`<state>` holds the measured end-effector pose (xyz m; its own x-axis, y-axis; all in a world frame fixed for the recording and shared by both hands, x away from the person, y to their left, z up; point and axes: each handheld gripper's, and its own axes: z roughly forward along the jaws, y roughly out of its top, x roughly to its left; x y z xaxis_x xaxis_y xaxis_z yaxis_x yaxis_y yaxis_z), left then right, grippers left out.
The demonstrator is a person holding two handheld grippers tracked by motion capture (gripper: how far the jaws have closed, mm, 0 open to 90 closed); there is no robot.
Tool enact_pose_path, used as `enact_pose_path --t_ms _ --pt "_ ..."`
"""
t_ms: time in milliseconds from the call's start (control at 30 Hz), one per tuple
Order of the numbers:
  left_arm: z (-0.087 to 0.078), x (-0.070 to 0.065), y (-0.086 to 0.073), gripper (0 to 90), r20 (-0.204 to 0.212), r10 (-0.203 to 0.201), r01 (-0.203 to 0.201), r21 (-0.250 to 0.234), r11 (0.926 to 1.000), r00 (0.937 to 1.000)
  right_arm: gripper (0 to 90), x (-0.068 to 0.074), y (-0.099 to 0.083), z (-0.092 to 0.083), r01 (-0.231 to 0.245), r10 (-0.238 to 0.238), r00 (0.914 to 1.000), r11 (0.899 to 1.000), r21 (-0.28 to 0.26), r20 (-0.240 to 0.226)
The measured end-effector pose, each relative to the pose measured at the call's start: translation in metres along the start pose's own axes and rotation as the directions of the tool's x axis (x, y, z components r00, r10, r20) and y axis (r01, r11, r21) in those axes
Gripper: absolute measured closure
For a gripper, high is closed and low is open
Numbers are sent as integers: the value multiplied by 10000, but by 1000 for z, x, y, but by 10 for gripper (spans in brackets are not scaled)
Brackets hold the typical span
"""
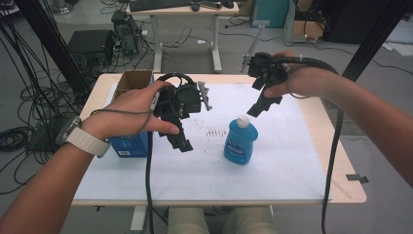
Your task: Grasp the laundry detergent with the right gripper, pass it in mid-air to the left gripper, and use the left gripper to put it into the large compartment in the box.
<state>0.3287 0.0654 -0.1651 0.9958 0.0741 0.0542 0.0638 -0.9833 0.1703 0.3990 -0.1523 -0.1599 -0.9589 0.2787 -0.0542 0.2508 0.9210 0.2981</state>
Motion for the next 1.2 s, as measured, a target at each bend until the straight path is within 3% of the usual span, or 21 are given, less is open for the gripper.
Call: enact_pose_path --t_ms 700,733,867,1200 --pt "1 0 0 84 -35 10 -10 86 10000 10000 50 10 -19 9 -709 708 9975 9975 -31 -57" --pt "1 -2 0 84 39 -209 209 -102 9997 9998 51 11 -20 10 -773 773 9970 9970 -24 -49" --pt "1 0 0 84 4 61 -61 91 9999 10000 52 14 -26 15 -976 974 9952 9951 -138 -116" --pt "1 1 -1 84 -4 38 -38 23 10000 10000 52 15 -41 26 -1289 1283 9916 9904 -493 -158"
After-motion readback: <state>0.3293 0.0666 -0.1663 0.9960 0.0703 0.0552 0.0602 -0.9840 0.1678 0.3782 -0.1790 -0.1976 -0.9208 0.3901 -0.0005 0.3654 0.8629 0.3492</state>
